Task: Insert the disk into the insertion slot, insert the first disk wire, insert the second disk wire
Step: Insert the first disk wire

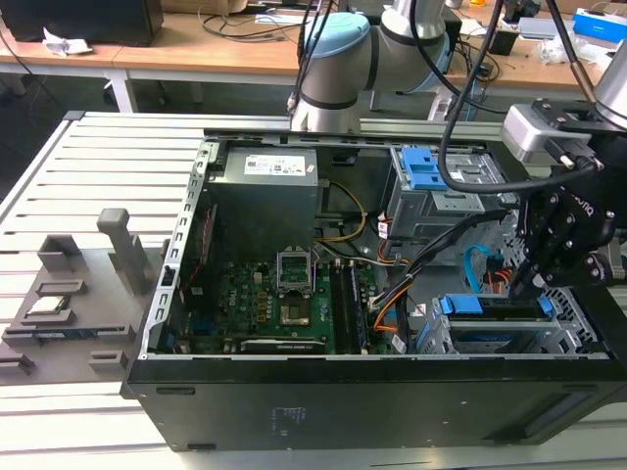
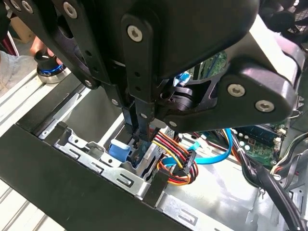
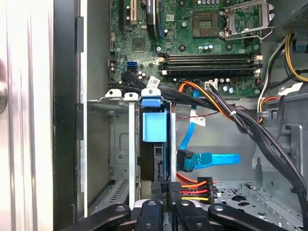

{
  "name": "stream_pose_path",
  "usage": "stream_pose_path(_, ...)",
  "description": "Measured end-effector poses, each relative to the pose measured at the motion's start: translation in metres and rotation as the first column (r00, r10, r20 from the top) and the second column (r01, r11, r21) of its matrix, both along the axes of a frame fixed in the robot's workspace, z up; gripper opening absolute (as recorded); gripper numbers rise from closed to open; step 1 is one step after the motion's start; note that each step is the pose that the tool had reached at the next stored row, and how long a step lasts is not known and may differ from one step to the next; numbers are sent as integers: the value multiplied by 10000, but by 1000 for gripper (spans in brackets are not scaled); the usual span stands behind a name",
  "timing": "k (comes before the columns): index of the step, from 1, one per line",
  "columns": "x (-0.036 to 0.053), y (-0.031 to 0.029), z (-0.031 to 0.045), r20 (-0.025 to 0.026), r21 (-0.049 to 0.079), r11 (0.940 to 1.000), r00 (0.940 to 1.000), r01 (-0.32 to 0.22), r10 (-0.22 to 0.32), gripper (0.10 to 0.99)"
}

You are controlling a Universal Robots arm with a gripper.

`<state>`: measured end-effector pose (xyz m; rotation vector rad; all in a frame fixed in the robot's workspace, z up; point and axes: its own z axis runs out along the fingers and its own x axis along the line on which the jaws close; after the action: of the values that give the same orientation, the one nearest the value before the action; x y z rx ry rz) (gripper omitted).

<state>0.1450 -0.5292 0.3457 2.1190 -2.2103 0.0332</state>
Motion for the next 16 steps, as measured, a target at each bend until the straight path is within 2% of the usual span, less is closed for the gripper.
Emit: stream_pose_path(16,8,-11,-102,0,-4,10000,10000,7,-7,169)
